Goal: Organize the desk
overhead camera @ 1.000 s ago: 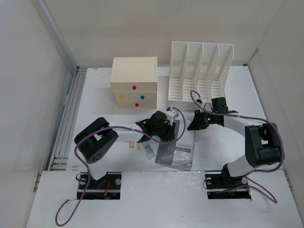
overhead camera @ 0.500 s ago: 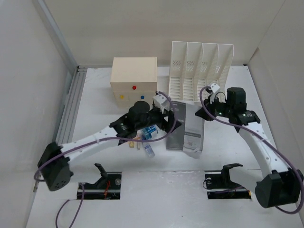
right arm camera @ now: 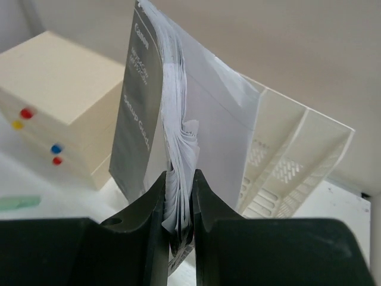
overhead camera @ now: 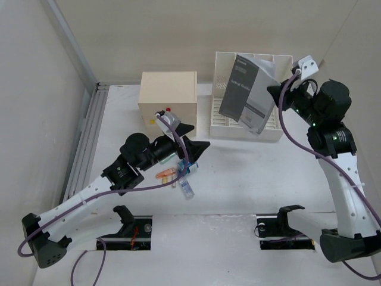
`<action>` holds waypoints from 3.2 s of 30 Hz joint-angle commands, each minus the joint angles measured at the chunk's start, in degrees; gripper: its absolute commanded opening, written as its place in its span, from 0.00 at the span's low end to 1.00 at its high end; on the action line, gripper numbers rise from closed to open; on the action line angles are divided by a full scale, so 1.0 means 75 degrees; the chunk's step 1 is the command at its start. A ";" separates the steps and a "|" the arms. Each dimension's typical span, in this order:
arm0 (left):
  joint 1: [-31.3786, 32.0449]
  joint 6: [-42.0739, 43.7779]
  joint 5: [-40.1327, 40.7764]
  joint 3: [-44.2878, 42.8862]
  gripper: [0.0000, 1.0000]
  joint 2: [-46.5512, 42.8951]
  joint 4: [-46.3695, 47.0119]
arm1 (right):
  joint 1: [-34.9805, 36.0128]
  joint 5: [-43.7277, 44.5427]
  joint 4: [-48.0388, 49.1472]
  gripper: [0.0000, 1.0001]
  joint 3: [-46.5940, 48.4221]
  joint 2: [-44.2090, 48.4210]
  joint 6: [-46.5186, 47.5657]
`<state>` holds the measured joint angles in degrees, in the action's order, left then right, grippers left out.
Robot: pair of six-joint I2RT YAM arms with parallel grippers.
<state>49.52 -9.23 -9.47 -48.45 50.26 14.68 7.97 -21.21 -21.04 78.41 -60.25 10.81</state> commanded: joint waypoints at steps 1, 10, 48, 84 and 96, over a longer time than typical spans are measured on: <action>-0.0005 0.0153 0.0185 0.0202 0.84 -0.0080 0.0070 | 0.0085 0.1884 0.1679 0.00 0.0326 -0.0332 -0.0772; -0.0005 0.0223 0.0326 0.0202 0.84 -0.0151 0.0070 | 0.1304 0.5345 0.3341 0.00 0.0070 -0.1036 -0.0750; -0.0005 0.0364 0.0853 0.0342 0.86 -0.0151 0.0000 | 0.3156 0.9074 0.5757 0.00 0.0748 -0.4447 -0.0914; -0.0484 -0.0525 0.3932 0.0367 1.00 -0.0584 -0.0092 | 0.2500 0.0691 0.2690 0.91 -0.1490 -0.0558 0.0809; -0.2850 -0.1112 0.2016 -0.0677 0.31 0.1793 -0.0726 | 0.1985 -0.1332 0.1668 0.48 -0.2099 -0.0334 0.0294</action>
<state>32.16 -15.20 11.60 -50.15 62.26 8.84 23.90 -24.05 -7.84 62.17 -63.90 14.15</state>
